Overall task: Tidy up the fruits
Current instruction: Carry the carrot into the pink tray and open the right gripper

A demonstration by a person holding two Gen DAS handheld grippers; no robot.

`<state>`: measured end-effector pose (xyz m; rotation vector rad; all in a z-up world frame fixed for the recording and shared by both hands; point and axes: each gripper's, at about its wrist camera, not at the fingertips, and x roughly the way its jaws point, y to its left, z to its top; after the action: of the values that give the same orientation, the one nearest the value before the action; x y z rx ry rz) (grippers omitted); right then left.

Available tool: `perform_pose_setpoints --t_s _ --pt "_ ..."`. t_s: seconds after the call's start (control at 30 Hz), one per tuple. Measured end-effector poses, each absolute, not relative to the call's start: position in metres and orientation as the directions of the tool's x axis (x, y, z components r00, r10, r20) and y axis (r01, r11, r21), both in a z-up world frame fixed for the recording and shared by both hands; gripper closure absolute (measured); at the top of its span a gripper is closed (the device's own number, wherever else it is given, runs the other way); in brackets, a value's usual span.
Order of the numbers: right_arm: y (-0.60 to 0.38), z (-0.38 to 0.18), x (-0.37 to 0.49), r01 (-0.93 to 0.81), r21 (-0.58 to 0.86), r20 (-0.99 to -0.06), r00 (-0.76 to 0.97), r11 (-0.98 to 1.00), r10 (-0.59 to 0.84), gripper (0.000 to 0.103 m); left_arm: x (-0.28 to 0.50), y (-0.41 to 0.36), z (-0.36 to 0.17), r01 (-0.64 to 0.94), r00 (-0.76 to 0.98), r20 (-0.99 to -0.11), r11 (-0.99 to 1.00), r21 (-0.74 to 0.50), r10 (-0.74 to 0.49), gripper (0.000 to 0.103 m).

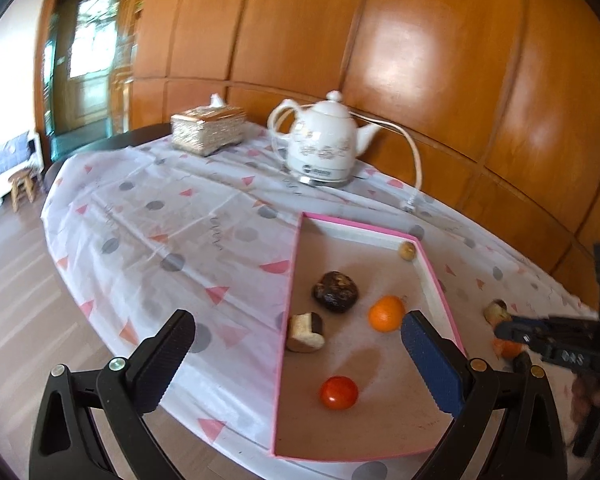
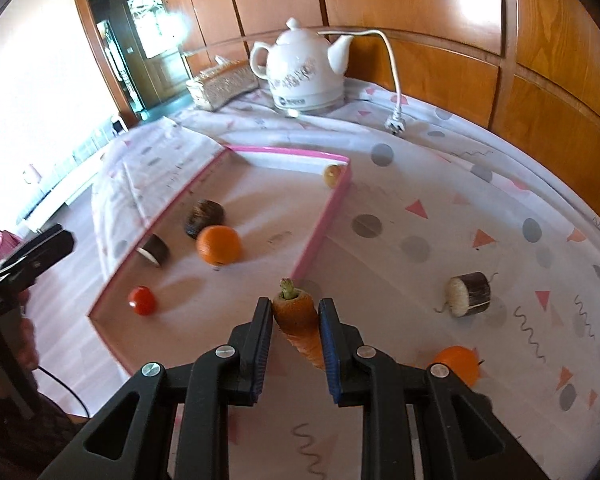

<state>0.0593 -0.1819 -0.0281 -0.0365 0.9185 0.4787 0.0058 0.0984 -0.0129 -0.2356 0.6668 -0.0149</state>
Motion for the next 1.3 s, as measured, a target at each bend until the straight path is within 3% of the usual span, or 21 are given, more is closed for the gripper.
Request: perform_pose_setpoints --t_s 0.43,1.0,1.3 --pt "-0.133 -0.02 0.04 -0.489 0.278 -0.74 0.44 0.827 0.509 0.08 0.009 0.113 -0.02 -0.134 0.759 -0.65 0.97 -0.201 -0.03 0.0" --pt "-0.099 -0.032 0.059 -0.429 0.258 -0.772 0.448 0.866 0.452 0.079 0.009 0.104 -0.024 -0.126 0.748 -0.664 0.98 -0.156 -0.01 0.0" --pt "-0.1 -0.035 0.058 -0.409 0.227 -0.779 0.469 0.884 0.417 0.072 0.009 0.103 -0.028 -0.117 0.741 -0.671 0.981 -0.158 -0.019 0.0"
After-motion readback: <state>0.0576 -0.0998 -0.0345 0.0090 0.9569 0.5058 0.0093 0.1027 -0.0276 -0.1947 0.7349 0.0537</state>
